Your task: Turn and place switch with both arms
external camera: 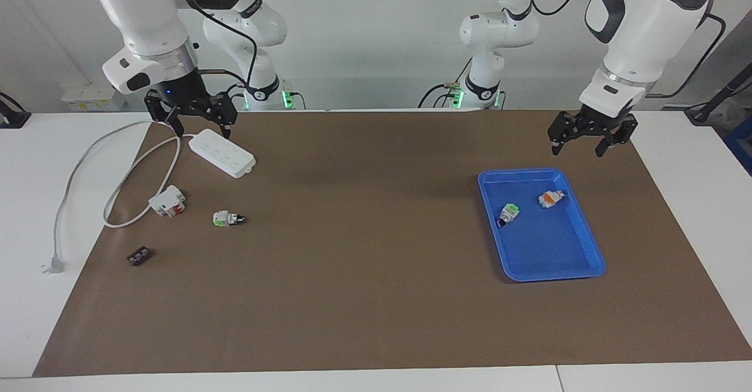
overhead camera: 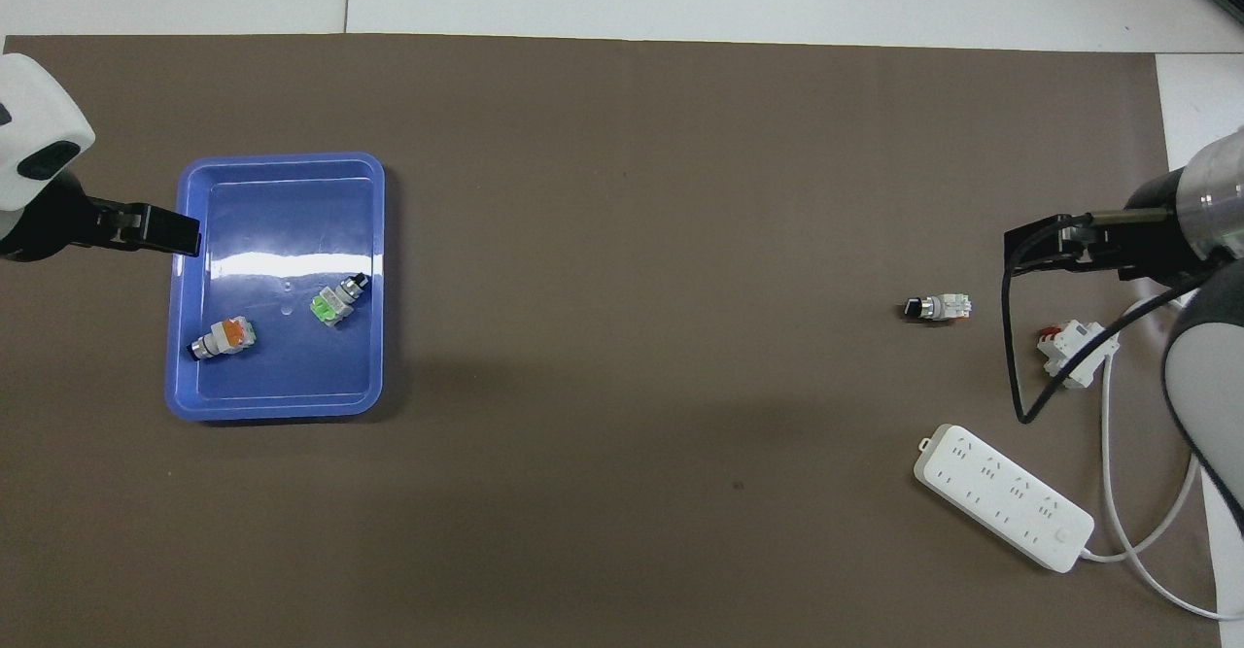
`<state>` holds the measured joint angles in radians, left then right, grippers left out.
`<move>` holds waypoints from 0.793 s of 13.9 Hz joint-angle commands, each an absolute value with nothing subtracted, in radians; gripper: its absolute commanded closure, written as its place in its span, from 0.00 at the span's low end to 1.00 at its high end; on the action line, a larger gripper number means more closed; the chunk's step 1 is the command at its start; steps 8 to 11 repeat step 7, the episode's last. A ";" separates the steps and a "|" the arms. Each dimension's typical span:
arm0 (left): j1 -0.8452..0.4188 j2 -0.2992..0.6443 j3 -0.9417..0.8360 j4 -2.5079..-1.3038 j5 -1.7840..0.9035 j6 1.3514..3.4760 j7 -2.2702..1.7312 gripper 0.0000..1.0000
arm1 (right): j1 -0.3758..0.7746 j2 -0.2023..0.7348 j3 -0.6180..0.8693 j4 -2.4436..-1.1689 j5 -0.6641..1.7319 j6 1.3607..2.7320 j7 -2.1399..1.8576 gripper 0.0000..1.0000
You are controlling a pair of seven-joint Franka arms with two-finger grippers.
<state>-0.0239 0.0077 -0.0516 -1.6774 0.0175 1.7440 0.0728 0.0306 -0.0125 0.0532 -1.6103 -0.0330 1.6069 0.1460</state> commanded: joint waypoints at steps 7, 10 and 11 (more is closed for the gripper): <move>-0.014 -0.009 -0.066 -1.675 0.032 1.710 0.052 0.00 | 0.026 -0.025 0.064 -1.628 -0.054 1.608 0.166 0.00; -0.014 -0.009 -0.066 -1.675 0.032 1.710 0.052 0.00 | 0.026 -0.025 0.064 -1.628 -0.054 1.608 0.166 0.00; -0.014 -0.009 -0.066 -1.675 0.032 1.710 0.052 0.00 | 0.026 -0.025 0.064 -1.628 -0.054 1.608 0.166 0.00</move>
